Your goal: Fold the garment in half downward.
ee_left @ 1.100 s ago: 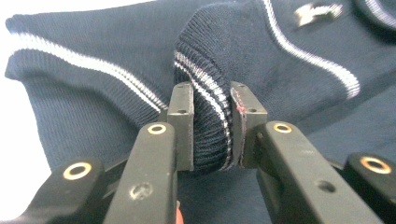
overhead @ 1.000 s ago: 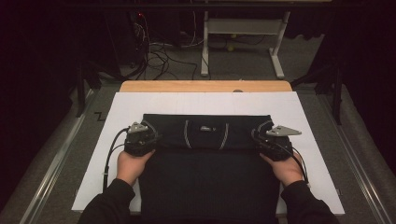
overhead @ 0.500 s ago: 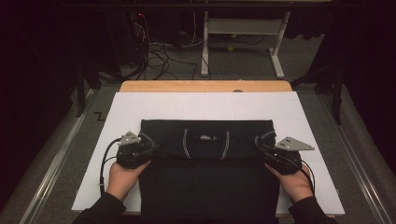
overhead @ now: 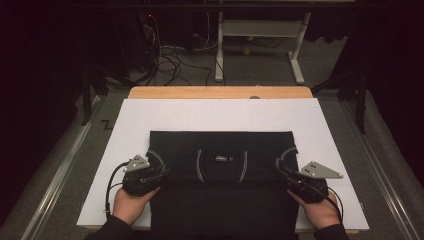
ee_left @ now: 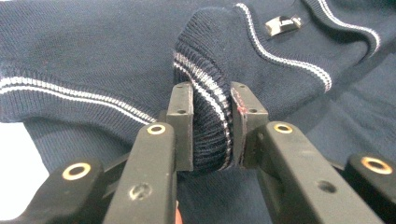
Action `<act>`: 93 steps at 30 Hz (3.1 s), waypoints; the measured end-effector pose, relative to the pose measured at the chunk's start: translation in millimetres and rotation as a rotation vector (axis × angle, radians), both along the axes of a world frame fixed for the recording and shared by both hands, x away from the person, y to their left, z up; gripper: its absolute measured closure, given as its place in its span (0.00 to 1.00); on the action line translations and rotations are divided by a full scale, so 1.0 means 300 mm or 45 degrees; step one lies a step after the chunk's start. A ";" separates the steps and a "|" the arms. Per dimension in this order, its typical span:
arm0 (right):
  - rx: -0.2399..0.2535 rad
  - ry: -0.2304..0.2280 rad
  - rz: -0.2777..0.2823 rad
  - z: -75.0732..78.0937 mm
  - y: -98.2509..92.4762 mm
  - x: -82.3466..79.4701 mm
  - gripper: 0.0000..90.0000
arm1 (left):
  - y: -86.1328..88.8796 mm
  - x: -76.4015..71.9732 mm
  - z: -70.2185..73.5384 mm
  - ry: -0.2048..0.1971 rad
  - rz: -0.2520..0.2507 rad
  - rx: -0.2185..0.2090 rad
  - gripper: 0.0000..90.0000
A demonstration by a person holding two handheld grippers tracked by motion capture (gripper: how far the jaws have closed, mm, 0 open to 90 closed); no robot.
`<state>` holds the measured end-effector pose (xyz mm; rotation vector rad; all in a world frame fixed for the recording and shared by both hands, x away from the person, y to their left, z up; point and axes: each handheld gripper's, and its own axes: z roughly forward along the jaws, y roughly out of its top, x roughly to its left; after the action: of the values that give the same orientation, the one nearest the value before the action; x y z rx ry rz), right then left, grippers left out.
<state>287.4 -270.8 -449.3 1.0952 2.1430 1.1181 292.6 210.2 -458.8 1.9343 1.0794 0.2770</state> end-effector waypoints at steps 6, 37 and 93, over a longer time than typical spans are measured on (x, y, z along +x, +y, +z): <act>-0.017 0.006 0.012 -0.012 -0.003 -0.047 0.89 | 0.000 -0.035 -0.003 0.014 -0.006 0.001 0.77; 0.051 0.075 -0.033 -0.041 -0.061 -0.090 0.61 | 0.032 -0.056 -0.025 0.029 0.009 0.000 0.50; -0.060 0.285 0.105 -0.034 0.279 0.220 0.56 | -0.254 0.239 -0.015 0.221 -0.127 0.201 0.37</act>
<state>353.3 -186.9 -459.5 1.1682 2.3940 1.0160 364.4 133.9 -463.4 2.1791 1.0955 0.1441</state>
